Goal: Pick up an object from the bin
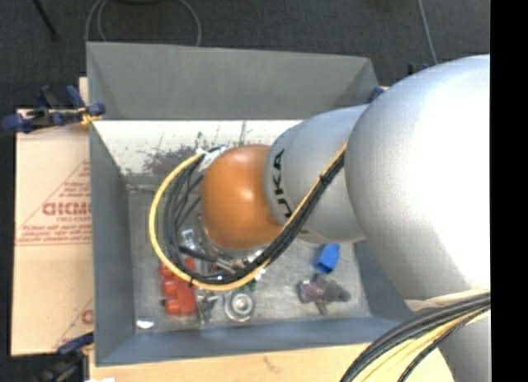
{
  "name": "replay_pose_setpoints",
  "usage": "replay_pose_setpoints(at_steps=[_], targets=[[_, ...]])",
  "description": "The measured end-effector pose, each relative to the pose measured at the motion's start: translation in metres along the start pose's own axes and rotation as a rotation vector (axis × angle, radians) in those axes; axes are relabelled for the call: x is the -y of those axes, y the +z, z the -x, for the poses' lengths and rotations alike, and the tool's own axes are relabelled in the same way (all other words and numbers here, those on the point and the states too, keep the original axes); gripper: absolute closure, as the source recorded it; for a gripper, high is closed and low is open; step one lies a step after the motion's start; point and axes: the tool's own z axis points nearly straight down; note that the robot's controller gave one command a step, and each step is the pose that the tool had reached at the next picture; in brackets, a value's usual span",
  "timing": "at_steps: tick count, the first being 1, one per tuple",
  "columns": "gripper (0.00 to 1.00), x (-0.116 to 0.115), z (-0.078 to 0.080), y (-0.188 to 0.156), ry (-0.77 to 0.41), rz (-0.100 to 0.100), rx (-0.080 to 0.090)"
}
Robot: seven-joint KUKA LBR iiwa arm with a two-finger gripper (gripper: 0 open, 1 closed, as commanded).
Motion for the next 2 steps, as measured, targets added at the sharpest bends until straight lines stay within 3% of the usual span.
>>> replay_pose_setpoints(at_steps=[1,2], targets=[[1.00,-0.001,-0.003,-0.001,-0.033,0.000,0.009],[1.00,0.022,0.012,-0.140,-0.550,0.001,-0.004]])
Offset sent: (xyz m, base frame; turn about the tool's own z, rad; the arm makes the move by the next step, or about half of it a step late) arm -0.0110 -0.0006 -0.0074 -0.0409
